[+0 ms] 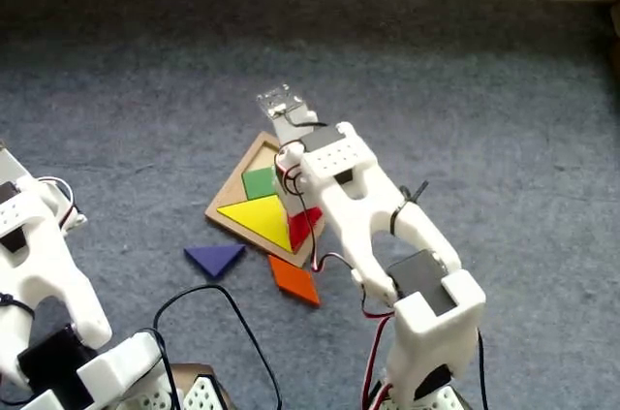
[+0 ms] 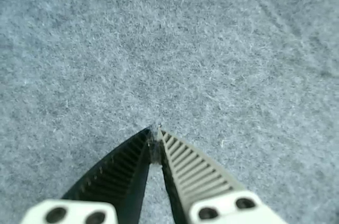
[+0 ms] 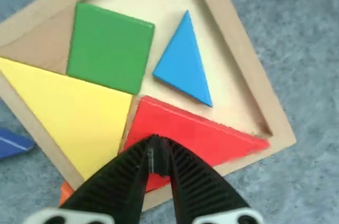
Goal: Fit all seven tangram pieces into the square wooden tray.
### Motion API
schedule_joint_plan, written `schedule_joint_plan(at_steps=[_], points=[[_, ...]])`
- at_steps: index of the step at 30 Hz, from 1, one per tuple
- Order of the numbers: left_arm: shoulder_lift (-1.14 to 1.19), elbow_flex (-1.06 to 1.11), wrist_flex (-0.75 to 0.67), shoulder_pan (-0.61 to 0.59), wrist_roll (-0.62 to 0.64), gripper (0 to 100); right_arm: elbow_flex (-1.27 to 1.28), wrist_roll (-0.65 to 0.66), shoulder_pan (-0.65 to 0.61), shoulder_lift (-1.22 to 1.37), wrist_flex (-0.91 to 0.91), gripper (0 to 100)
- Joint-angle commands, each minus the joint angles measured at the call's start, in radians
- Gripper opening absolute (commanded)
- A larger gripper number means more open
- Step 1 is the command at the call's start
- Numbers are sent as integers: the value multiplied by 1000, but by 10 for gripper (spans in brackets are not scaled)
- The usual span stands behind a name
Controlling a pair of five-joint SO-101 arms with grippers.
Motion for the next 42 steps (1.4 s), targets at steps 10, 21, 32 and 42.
schedule_joint_plan(at_steps=[10,21,32,42], points=[[-33,-5,-14,28,-8,11,2,-11,-25,-105,-1,5],[-33,-5,-14,28,-8,11,1,72,48,-77,-211,5],[-33,-5,-14,28,-8,11,8,72,42,-7,-277,5],[-33,-5,-14,28,-8,11,4,192,-33,-15,-140,5]])
